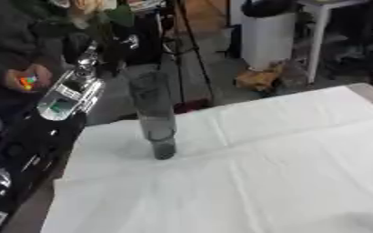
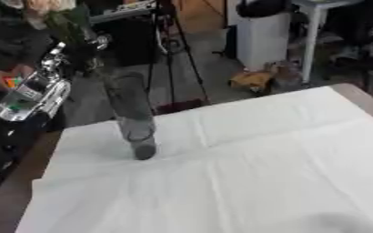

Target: Arrange flowers into the vase.

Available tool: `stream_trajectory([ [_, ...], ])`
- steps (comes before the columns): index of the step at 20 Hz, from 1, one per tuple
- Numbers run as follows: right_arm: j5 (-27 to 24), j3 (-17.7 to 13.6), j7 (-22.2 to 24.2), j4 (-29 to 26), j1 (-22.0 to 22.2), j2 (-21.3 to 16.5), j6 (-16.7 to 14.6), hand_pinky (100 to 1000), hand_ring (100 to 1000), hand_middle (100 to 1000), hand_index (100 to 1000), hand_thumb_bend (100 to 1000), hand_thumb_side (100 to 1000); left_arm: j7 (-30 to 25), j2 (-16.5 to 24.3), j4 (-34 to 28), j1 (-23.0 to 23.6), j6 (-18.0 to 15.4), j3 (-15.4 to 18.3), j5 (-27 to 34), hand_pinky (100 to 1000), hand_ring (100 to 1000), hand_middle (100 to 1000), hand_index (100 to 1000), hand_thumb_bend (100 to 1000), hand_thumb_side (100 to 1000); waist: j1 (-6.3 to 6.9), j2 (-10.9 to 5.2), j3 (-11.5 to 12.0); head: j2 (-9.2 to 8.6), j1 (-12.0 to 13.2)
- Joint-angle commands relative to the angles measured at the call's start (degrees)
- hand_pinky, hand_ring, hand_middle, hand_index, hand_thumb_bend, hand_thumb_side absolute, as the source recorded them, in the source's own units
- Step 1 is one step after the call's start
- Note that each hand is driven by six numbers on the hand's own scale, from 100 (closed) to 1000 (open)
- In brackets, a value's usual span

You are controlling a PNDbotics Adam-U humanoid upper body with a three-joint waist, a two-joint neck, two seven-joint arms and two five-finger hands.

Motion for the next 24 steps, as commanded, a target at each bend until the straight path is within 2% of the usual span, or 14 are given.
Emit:
stream_trajectory([
  [1,0.11,0.14,0.04,-1.34,-0.63,-1.98,0.12,507,602,590,798,820,731,-0.20,1.47,-0.31,-1.42,0.05,0.34,-0.25,100,100,100,138,100,310,0.42,0.25,0.15,-0.43,0.21],
  [11,0.21,0.34,0.04,-1.45,-0.71,-2.04,0.25,507,602,590,798,820,731,-0.41,1.41,-0.15,-1.43,0.26,0.19,-0.52,100,100,100,145,100,306,0.73,0.28,-0.01,-0.67,0.41],
  [12,0.23,0.38,0.04,-1.46,-0.76,-2.06,0.26,507,603,589,799,820,733,-0.57,1.26,-0.02,-1.34,0.40,-0.02,-0.67,246,100,100,274,100,244,0.77,0.35,-0.21,-0.66,0.32],
  [15,0.31,0.46,0.04,-1.35,-0.91,-2.10,0.16,507,603,589,799,819,733,-1.85,0.85,0.51,-1.29,1.10,-0.93,-2.31,348,131,123,356,100,238,0.83,0.48,-0.64,-0.50,0.13],
  [21,0.35,0.47,0.04,-1.21,-0.94,-2.13,-0.01,507,603,589,799,819,733,-3.13,0.62,0.92,-1.35,1.29,-0.66,-4.13,348,131,123,356,100,238,0.83,0.51,-0.70,-0.49,0.08],
  [22,0.35,0.48,0.04,-1.20,-0.94,-2.13,-0.02,507,603,589,799,819,733,-3.19,0.61,0.95,-1.35,1.29,-0.63,-4.22,372,161,148,377,100,235,0.84,0.51,-0.71,-0.49,0.08],
  [24,0.36,0.52,0.04,-1.17,-0.93,-2.15,-0.05,507,603,589,799,819,733,-3.26,0.57,1.01,-1.36,1.29,-0.65,-4.46,372,161,148,377,100,235,0.85,0.52,-0.73,-0.51,0.07],
])
